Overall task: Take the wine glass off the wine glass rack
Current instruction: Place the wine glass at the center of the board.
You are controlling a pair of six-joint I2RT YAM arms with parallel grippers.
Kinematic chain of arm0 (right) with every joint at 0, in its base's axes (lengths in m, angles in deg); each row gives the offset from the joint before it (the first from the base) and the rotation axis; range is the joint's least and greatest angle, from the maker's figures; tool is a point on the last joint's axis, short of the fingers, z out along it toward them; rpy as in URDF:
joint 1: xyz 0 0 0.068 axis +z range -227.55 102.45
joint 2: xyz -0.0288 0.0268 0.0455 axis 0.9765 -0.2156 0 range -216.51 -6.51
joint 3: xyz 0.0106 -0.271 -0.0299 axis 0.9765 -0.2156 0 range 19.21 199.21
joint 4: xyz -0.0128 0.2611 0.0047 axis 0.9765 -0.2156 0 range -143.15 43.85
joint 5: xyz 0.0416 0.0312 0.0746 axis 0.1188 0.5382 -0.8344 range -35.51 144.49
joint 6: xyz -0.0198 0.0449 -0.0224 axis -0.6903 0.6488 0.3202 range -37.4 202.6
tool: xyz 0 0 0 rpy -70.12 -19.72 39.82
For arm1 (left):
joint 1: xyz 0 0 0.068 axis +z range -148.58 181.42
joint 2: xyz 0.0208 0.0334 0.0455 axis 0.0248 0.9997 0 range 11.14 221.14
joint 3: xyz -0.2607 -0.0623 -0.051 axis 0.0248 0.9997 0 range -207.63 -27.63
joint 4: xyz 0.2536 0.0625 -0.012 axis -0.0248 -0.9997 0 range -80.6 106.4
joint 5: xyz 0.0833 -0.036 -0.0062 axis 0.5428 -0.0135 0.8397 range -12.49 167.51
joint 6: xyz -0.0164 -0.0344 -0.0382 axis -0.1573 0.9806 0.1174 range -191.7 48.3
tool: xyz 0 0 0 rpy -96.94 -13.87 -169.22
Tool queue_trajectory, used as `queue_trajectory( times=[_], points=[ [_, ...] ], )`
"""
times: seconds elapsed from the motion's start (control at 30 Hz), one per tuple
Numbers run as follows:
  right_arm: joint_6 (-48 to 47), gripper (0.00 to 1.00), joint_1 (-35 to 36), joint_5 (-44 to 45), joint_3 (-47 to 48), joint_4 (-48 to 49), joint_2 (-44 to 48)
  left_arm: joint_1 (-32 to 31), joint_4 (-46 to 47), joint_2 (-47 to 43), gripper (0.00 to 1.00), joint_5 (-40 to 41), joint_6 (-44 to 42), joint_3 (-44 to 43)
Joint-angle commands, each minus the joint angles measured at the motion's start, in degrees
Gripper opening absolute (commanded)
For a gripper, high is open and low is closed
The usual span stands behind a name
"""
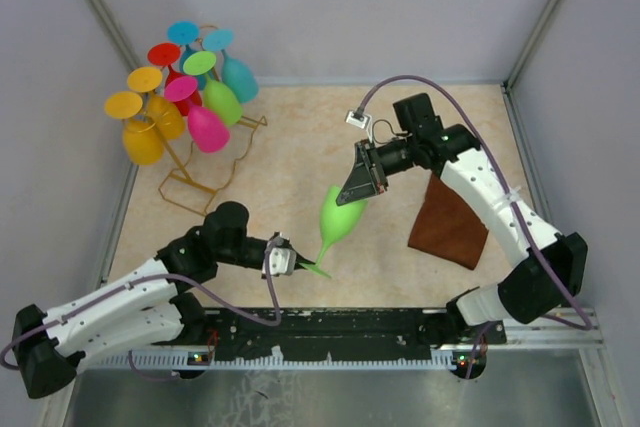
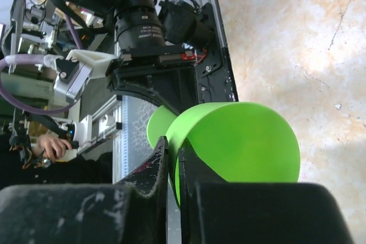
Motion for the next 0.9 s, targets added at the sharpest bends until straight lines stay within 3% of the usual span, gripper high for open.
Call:
queue_trajectory(
  times=[0.0, 0.07, 0.17, 0.33, 0.47, 0.57, 0.87],
  points=[
    [2.4, 0.0, 0.8, 0.4, -0.7, 2.9, 2.8, 0.2, 1.8, -1.1, 0.01, 3.7, 1.4, 0.0],
    [4.8, 0.0, 0.8, 3.4, -2.1, 6.8, 4.8, 0.3, 4.1, -1.5, 0.07, 4.5, 2.8, 0.9],
    [8.5, 0.0, 0.8, 9.3, -4.9, 12.4, 7.9, 0.3, 7.2, -2.9, 0.29, 6.6, 6.5, 2.3],
    [8.9, 0.0, 0.8, 16.1, -5.6, 12.6, 10.3, 0.3, 12.0, -6.0, 0.63, 8.6, 11.2, 5.4],
    [9.4, 0.0, 0.8, 20.8, -5.9, 12.2, 11.5, 0.3, 12.7, -6.9, 0.75, 10.8, 13.0, 5.7],
    [9.1, 0.0, 0.8, 27.2, -5.7, 11.5, 12.4, 0.3, 14.1, -7.8, 0.96, 15.3, 15.5, 6.0],
    [5.8, 0.0, 2.1, 55.1, -7.7, 10.4, 12.1, 0.2, 22.1, -8.6, 1.0, 31.7, 25.7, 7.4]
  ],
)
